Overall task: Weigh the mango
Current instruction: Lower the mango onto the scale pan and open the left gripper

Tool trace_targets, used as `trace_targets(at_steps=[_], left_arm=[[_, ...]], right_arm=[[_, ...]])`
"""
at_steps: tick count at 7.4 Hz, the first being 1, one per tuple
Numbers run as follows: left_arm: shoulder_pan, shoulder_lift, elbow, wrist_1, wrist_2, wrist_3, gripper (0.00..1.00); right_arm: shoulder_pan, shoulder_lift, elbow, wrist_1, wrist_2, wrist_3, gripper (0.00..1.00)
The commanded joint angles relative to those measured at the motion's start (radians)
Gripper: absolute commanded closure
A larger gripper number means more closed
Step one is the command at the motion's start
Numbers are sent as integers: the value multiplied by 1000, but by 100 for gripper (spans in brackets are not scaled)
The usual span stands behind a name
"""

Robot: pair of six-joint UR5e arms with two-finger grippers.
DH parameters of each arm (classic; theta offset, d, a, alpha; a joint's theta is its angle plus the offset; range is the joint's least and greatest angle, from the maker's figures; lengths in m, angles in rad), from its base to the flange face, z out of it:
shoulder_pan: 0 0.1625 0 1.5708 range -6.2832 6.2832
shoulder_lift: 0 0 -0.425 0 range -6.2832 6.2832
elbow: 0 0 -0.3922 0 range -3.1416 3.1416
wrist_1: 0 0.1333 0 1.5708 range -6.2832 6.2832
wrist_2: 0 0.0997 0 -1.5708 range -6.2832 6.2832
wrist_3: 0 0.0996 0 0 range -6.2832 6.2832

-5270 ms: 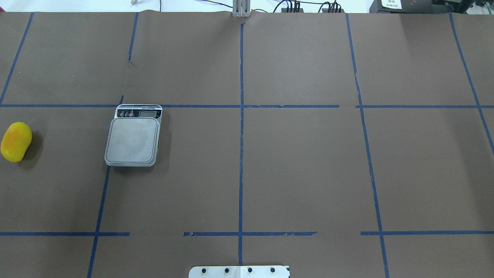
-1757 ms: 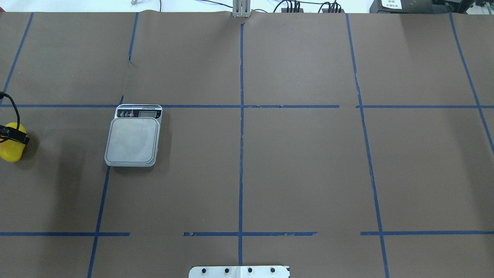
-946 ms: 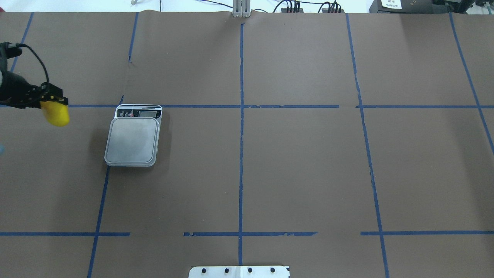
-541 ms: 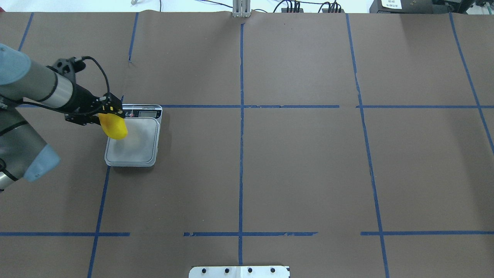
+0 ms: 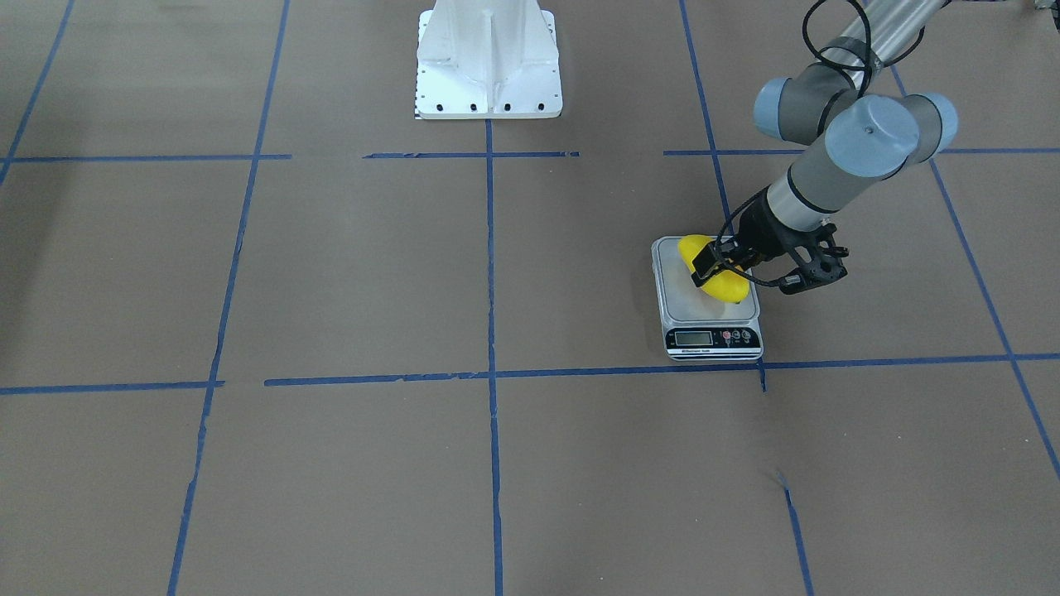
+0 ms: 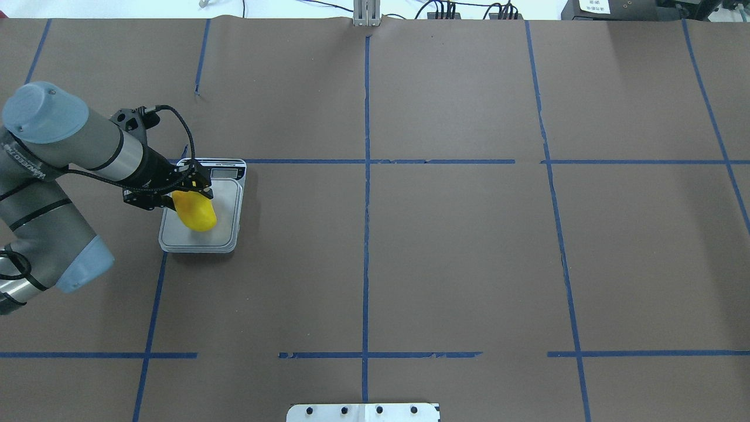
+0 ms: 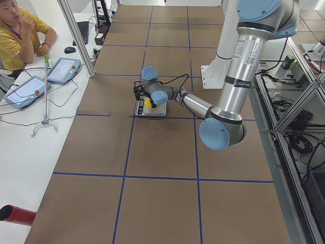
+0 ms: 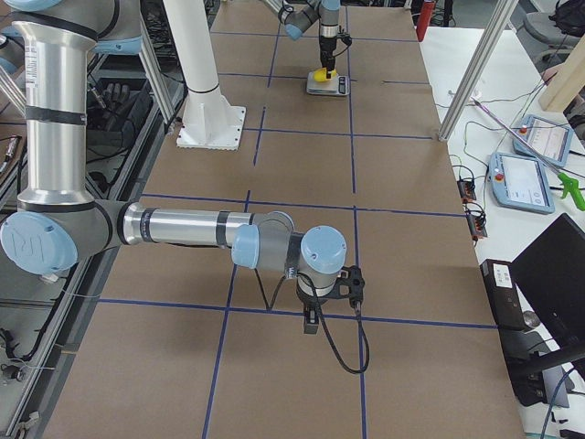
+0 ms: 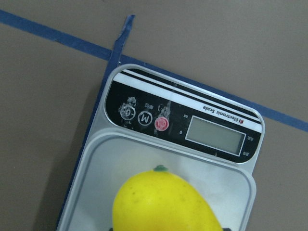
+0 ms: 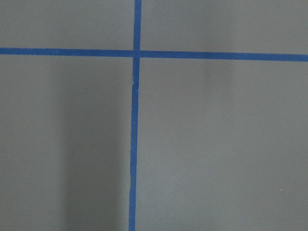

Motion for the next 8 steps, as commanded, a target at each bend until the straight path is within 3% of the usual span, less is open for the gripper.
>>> trace_targets(at_steps=[1,2,3,4,5,6,8], left_arm=[[-4,0,-4,16,3,2,100],[-8,0,-2,17,18,3,100],[1,2,2,17,103,9,100],[-1,2,-5,20,106,14,100],[1,-7,-4,26,107,12,93],[1,-9,-2,26,113,14,1],[-1,-10,-10,26,109,15,0]], right_arm=[[0,0,0,0,0,0,0],[0,0,0,0,0,0,0],[0,0,0,0,0,0,0],[0,0,0,0,0,0,0],[0,0,0,0,0,0,0],[0,0,0,0,0,0,0],[0,0,0,0,0,0,0]])
